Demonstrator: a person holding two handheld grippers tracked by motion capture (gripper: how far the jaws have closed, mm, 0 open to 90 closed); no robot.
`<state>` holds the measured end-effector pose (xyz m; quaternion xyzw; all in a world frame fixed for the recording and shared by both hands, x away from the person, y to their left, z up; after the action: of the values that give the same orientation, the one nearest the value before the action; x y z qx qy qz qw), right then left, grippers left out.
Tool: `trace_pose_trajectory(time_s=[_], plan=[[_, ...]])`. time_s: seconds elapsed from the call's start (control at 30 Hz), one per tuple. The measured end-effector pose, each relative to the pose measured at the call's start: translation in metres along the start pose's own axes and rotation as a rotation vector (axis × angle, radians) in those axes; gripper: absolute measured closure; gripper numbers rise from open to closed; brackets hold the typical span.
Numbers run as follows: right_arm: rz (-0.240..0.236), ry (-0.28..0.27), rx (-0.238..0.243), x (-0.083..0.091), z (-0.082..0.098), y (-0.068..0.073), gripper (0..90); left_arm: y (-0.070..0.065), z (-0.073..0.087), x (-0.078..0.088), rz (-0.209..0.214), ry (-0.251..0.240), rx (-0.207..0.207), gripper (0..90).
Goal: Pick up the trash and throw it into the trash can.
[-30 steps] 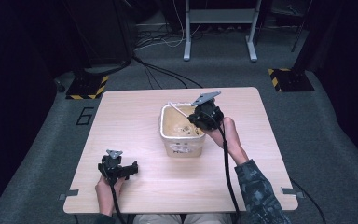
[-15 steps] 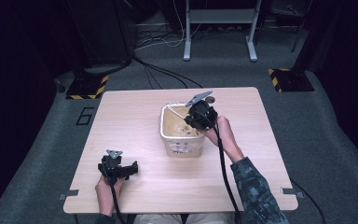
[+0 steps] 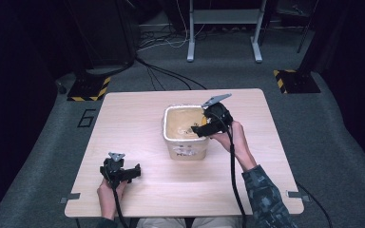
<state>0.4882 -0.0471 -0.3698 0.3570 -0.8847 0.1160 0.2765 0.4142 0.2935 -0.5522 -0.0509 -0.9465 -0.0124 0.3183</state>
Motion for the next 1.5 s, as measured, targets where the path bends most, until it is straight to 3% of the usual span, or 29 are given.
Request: trace_pose_trajectory(time_s=[0.1,0.47,0.87,1.27,1.43,1.47,1.5], plan=[[0.001,-0.006,-0.009,0.006,0.006,-0.003,7.0,0.0,0.0,0.0,0.0,0.0,0.0,0.1],[0.015,-0.029,-0.01,0.031,0.028,-0.006,4.6,0.0,0.0,0.0,0.0,0.0,0.0,0.1],[0.074,-0.04,-0.026,0.057,0.065,-0.01,4.0,0.0,0.0,0.0,0.0,0.0,0.0,0.1],[0.132,-0.018,-0.085,0.065,0.12,-0.019,4.1,0.0,0.0,0.0,0.0,-0.001,0.0,0.1],[0.154,0.002,-0.129,0.064,0.153,-0.025,4.2,0.0,0.0,0.0,0.0,-0.001,-0.001,0.1],[0.154,0.002,-0.129,0.064,0.153,-0.025,4.2,0.0,0.0,0.0,0.0,0.0,-0.001,0.1],[0.168,0.014,-0.148,0.064,0.165,-0.027,4.2,0.0,0.0,0.0,0.0,0.0,-0.001,0.1]])
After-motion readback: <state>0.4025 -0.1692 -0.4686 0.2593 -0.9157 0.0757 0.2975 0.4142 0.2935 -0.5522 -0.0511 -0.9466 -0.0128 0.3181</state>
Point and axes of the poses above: each handheld gripper's, and its own axes: x roughly backward along the jaws, z roughly out of its underside, y roughly to its left, the point moved 3 cm from there along -x, roughly forward along the jaws, and after that the axes turned 7 degrees about -y, right-handed, at the moved point
